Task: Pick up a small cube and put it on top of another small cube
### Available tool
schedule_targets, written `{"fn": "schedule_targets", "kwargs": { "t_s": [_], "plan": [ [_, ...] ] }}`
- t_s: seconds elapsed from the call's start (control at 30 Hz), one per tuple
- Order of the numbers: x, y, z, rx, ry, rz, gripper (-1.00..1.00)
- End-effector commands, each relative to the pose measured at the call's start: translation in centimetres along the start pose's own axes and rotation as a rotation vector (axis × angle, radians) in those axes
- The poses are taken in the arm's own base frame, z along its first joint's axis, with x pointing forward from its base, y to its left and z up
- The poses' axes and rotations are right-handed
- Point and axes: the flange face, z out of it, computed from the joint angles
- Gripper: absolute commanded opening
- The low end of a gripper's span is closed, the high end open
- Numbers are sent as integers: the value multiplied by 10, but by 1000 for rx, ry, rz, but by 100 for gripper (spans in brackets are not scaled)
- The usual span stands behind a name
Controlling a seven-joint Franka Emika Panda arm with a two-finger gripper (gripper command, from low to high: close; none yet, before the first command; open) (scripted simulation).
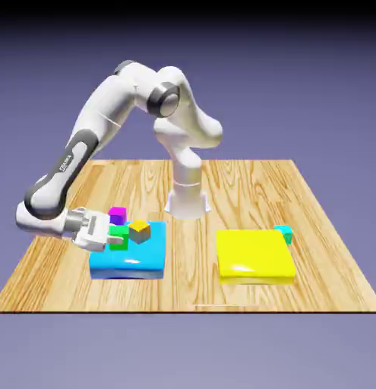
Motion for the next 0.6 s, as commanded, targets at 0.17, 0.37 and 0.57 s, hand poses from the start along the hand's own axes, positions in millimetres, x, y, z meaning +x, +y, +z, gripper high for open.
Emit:
{"fn": "schedule_targets", "kwargs": {
  "t_s": [0.17,0.37,0.57],
  "plan": [
    [57,99,-43,-87,-20,87,-100],
    [71,91,12,-87,-20,86,-100],
    [60,97,-33,-87,-20,86,100]
  ]
}}
